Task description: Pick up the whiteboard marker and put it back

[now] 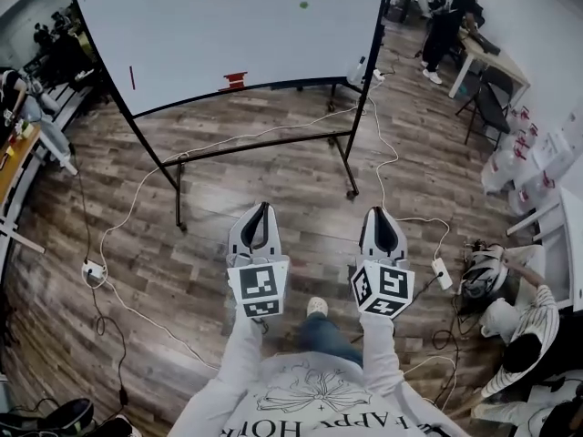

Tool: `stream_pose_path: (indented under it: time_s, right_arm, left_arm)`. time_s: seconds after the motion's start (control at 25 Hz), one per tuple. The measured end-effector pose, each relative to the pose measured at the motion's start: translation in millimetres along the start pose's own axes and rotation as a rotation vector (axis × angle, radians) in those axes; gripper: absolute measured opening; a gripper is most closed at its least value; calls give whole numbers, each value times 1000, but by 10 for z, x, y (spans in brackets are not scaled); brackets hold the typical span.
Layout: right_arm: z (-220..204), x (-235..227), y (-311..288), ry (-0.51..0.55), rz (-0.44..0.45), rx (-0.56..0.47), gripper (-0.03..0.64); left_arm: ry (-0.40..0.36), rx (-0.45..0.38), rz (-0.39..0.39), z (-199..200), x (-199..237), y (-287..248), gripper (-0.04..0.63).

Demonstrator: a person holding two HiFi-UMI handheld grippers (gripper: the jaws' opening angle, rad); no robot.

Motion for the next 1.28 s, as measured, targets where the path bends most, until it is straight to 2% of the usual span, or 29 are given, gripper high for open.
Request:
stream_pose_path:
  time_s: [0.32,0.52,0.88,1.28]
  right_arm:
    - [198,-614,-869,8,44,-26,9]
    - [110,-840,-1268,-6,40,-11,9]
    - [-28,-1068,-2027,-20,27,23,9]
    - [88,-1435,-3433,0,-30,4,9]
  left_arm:
    - [17,-21,27,198,-325,-961,8]
    - [10,22,22,94,-447,-1389,8]
    - [-1,48,8,67,-394,-2257,8]
    - [11,17,-52,222,-224,-3830,8]
Point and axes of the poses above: the fingertips, and each gripper's own axes: y backward along the fingers, x to its left, z out of its top, the point moved 1 cm from there along y, backward along the fingers, and after that the axes turned 4 degrees about y, right-handed, at the moved point
